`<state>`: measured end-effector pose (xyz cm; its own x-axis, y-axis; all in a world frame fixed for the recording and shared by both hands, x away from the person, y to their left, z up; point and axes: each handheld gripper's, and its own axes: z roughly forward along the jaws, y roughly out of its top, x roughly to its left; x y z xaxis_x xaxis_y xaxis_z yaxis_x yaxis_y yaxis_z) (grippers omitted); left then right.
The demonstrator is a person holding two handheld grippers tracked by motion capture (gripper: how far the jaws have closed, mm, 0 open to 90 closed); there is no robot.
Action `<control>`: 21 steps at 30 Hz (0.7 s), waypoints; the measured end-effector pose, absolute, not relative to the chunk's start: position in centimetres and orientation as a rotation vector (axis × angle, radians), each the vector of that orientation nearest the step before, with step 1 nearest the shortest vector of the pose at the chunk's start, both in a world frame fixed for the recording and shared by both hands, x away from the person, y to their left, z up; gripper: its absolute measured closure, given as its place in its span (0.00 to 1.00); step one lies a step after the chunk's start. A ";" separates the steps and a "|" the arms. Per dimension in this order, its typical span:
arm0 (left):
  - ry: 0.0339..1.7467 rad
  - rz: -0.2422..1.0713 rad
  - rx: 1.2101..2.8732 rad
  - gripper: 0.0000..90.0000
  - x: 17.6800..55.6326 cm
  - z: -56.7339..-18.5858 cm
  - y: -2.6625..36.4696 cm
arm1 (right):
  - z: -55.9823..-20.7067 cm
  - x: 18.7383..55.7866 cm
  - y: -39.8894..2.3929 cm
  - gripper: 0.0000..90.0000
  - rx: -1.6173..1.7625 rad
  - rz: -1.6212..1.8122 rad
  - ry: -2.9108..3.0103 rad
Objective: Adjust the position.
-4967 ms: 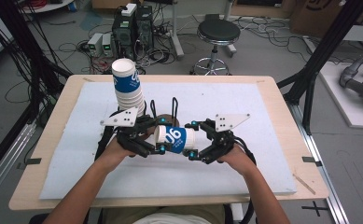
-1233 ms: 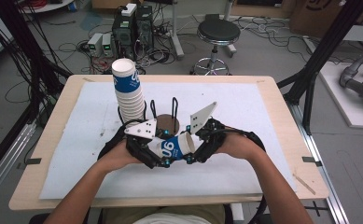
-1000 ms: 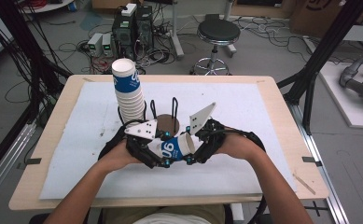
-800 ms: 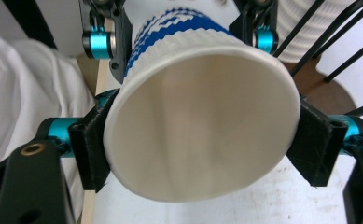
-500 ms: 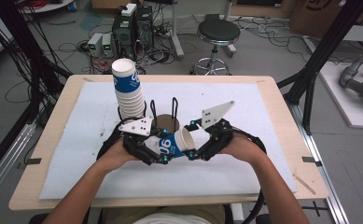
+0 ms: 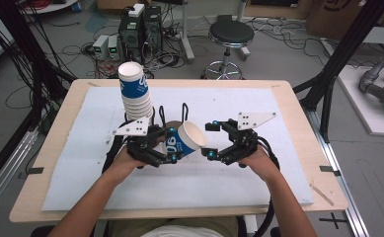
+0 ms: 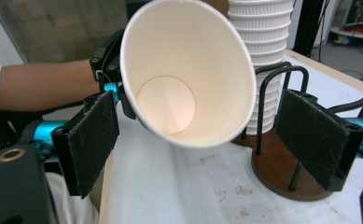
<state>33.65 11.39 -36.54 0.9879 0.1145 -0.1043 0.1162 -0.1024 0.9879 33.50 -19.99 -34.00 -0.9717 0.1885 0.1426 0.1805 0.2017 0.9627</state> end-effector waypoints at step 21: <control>0.153 -0.010 1.608 0.32 33.4 -36.5 11.3 | -35.3 33.4 -18.1 0.15 0.379 2.178 2.299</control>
<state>33.45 11.28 -36.51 0.9906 0.0918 -0.1010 0.1046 -0.0354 0.9939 33.39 -18.14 -35.31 -0.9706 0.1386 0.1970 0.2041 0.0393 0.9782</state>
